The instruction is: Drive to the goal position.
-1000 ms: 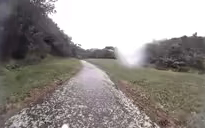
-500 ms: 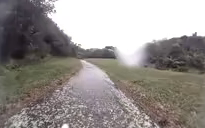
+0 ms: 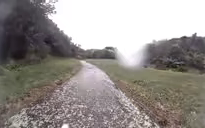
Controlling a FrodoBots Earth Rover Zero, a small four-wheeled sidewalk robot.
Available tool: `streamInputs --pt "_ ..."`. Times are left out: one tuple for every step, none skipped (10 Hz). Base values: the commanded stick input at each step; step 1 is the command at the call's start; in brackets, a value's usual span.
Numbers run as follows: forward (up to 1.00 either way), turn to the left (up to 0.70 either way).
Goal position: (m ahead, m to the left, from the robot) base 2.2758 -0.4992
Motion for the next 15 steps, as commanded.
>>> streamInputs --pt "0.5 0.01" --pt "0.5 0.32" --pt "0.5 0.5" --pt "0.5 0.5" --pt "0.5 0.5" --pt "0.5 0.45" --pt "0.5 0.29" --pt "0.5 0.12" --pt "0.5 0.0" --pt "0.5 0.0" --pt "0.5 0.0" --pt "0.5 0.0" --pt "0.5 0.0" --pt "0.5 0.0" --pt "0.5 0.0"
